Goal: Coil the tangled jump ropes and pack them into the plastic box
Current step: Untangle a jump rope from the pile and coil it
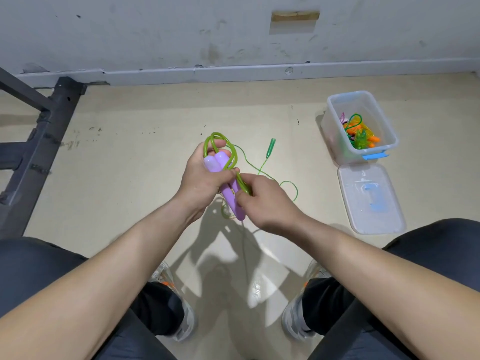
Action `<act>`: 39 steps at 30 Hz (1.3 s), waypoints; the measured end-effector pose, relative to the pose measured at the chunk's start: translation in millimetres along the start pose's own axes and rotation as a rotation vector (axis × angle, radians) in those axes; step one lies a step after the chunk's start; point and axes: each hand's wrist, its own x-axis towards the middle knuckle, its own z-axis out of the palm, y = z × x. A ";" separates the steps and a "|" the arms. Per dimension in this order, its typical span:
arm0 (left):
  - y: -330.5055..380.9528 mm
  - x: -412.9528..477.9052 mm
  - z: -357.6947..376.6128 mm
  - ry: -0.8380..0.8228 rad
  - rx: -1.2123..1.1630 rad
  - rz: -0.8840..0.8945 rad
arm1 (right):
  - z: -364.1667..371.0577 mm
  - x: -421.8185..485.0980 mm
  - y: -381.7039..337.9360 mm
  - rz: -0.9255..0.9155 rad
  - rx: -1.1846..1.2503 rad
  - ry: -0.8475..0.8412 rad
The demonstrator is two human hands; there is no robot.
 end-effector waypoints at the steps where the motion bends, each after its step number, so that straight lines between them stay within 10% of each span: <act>1: -1.3 0.5 -0.3 0.000 -0.001 -0.015 | 2.0 -1.1 0.4 0.002 -0.004 -0.015; 10: -3.5 5.3 -8.4 0.004 0.063 0.009 | 3.1 12.4 14.4 0.115 0.332 -0.022; 19: 12.4 -4.0 -8.5 -0.468 0.155 -0.098 | -37.4 43.7 29.2 0.297 0.597 0.032; 39: 2.8 -11.9 2.3 -0.205 0.342 -0.023 | -29.5 40.7 32.4 0.121 0.205 0.085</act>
